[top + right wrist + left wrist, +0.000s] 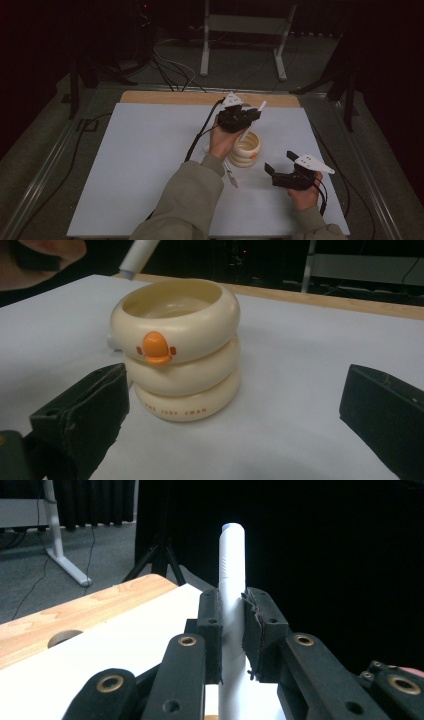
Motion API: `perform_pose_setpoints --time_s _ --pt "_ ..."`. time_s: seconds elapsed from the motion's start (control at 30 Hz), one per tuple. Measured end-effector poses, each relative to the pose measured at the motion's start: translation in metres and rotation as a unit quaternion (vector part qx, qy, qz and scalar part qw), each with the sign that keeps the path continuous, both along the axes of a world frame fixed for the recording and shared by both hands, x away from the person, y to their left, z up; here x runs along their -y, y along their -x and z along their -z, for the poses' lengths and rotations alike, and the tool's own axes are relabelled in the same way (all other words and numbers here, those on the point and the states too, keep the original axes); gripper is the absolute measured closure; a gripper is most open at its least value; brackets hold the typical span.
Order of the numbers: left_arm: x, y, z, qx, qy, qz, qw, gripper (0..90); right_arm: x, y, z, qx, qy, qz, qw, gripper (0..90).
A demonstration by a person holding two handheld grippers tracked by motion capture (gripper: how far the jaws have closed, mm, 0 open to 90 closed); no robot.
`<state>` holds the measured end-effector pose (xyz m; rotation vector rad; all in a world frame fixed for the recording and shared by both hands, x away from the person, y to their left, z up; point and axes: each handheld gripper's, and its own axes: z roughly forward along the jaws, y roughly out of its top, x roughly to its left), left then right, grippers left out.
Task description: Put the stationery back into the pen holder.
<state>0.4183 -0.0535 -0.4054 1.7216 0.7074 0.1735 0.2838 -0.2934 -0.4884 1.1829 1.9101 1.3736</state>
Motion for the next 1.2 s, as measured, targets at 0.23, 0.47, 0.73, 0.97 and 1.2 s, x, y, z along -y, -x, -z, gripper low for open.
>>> perform_pose_setpoints --time_s 0.23,0.47,0.73,0.97,1.2 --pt "0.007 -0.001 0.007 -0.005 -0.004 0.005 1.0 79.1 0.0 0.0 0.0 0.0 0.0 0.0 1.0 0.3" --pt "0.01 0.0 0.014 -0.009 -0.01 0.008 0.9999 79.1 0.0 0.0 0.0 0.001 0.0 0.0 1.0 0.3" --pt "0.009 0.001 0.018 -0.012 -0.014 0.008 0.9998 79.0 0.0 0.0 0.0 0.001 0.001 0.0 1.0 0.3" --pt "0.008 0.001 0.023 -0.014 -0.022 0.011 0.9996 79.0 0.0 0.0 0.0 0.0 0.001 0.0 1.0 0.2" --pt "0.009 0.001 0.024 -0.012 -0.024 0.009 0.9996 78.9 0.0 0.0 0.0 0.0 0.001 0.001 1.0 0.3"
